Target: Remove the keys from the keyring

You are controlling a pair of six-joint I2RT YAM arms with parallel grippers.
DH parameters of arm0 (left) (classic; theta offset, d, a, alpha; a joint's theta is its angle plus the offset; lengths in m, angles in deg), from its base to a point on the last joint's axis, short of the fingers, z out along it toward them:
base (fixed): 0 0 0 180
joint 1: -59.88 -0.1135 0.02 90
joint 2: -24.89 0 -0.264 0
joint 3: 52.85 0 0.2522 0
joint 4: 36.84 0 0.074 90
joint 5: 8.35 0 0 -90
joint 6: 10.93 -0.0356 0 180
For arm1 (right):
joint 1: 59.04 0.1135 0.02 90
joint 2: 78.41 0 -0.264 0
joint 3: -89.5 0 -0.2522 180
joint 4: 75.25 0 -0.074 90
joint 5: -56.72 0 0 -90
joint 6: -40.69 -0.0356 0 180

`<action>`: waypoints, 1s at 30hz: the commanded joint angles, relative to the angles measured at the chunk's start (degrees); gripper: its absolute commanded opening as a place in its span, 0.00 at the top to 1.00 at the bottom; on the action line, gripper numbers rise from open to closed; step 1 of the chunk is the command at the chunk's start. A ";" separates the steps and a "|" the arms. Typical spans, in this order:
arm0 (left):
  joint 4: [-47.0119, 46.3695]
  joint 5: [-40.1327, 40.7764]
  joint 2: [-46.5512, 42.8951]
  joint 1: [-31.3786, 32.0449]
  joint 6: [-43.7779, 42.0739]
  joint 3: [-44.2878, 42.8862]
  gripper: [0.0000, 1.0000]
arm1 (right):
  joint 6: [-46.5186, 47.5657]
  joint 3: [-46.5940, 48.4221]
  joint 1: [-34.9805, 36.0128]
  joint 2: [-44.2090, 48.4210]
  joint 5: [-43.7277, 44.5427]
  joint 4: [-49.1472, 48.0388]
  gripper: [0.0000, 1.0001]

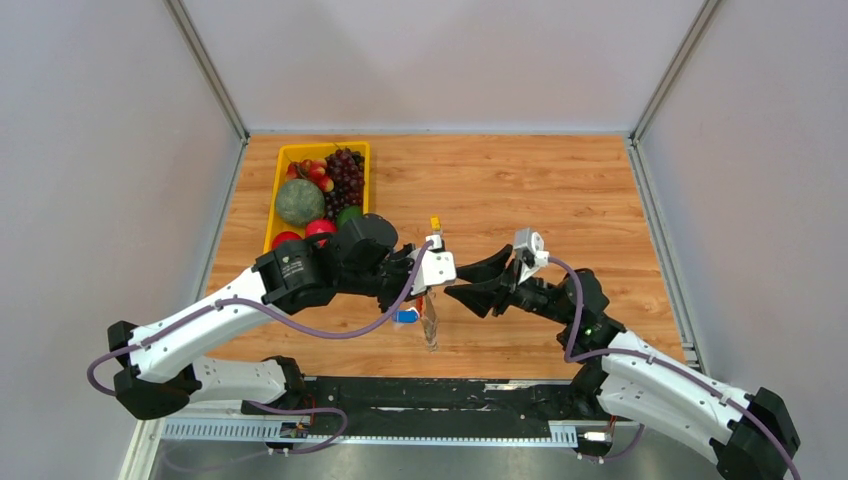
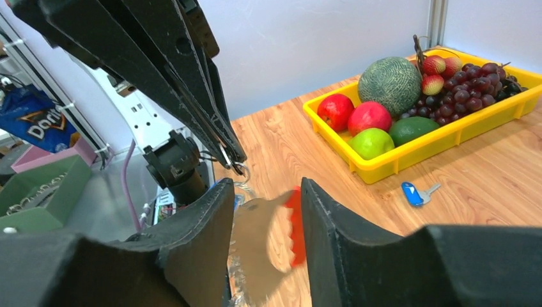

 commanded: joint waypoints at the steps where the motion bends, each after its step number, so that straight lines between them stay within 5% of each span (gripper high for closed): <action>1: -1.09 -1.15 -1.71 0.26 -1.99 -2.80 1.00 | 6.17 1.94 -0.12 0.92 -0.69 4.21 0.54; 12: -0.64 -2.03 -2.47 0.26 -2.34 -3.62 1.00 | 22.97 8.29 2.24 -2.73 -5.45 10.45 0.57; 30: -0.64 -2.91 -2.86 0.26 -1.73 -3.98 1.00 | 28.80 11.47 10.45 -10.62 -3.75 8.32 0.61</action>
